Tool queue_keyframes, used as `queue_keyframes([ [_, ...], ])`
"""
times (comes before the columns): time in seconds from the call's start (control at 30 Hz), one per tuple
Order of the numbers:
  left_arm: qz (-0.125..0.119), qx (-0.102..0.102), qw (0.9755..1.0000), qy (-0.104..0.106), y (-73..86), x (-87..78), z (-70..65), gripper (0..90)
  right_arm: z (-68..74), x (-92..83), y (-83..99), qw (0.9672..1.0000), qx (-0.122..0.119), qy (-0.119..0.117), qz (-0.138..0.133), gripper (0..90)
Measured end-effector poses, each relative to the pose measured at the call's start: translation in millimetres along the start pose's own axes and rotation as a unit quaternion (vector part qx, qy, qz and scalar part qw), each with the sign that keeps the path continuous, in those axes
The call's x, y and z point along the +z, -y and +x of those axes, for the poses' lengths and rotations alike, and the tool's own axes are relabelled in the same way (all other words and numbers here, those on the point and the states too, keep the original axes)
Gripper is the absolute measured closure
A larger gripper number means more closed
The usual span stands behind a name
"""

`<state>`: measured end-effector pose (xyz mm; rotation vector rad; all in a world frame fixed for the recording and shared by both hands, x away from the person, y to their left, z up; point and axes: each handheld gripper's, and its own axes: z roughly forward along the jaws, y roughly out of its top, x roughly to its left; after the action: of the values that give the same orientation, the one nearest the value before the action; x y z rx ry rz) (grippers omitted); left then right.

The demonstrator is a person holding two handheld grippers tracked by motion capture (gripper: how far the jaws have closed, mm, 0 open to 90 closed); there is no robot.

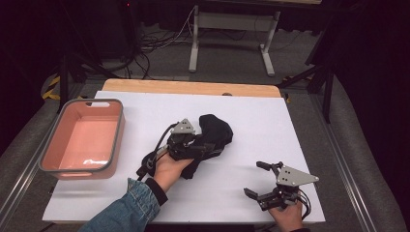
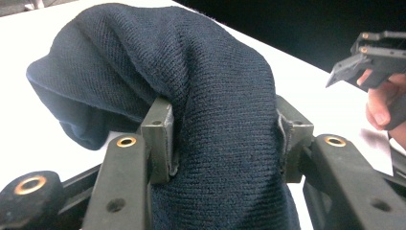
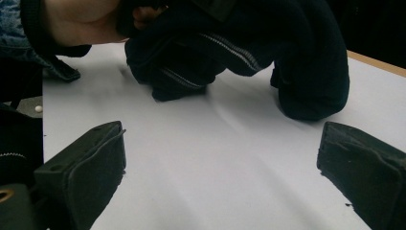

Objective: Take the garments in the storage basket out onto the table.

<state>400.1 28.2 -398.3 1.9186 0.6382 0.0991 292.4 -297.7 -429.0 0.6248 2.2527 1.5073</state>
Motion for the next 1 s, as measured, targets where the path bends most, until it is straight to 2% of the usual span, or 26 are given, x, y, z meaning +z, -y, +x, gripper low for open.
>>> queue_keyframes([
  [0.17,0.010,0.015,0.9998,-0.002,3.1,6.0,-5.5,47.5,-0.2,0.5,0.1,1.0000,0.000,0.000,0.001,3.4],
  [0.37,0.017,0.009,0.9998,0.007,5.6,11.0,-6.5,42.5,-0.3,0.2,0.2,1.0000,0.000,0.000,0.001,3.4],
  [0.43,0.019,0.008,0.9997,0.014,6.6,13.3,-7.4,38.9,-0.4,0.9,0.4,1.0000,0.001,-0.001,0.003,3.4],
  [0.5,0.025,0.013,0.9995,0.012,7.0,15.0,-8.4,31.4,-0.3,1.5,0.5,1.0000,0.000,-0.001,0.005,3.5],
  [0.67,0.023,0.018,0.9992,0.027,7.5,16.0,-11.3,24.9,-0.5,1.1,0.4,1.0000,0.001,-0.002,0.004,3.5],
  [0.8,0.024,0.029,0.9985,0.039,7.8,16.0,-14.7,19.1,-0.5,1.7,0.5,1.0000,0.000,-0.003,0.005,3.5],
  [1.0,0.025,0.030,0.9978,0.054,7.3,15.9,-17.8,16.0,-0.4,1.2,0.3,1.0000,0.001,-0.003,0.003,3.5],
])
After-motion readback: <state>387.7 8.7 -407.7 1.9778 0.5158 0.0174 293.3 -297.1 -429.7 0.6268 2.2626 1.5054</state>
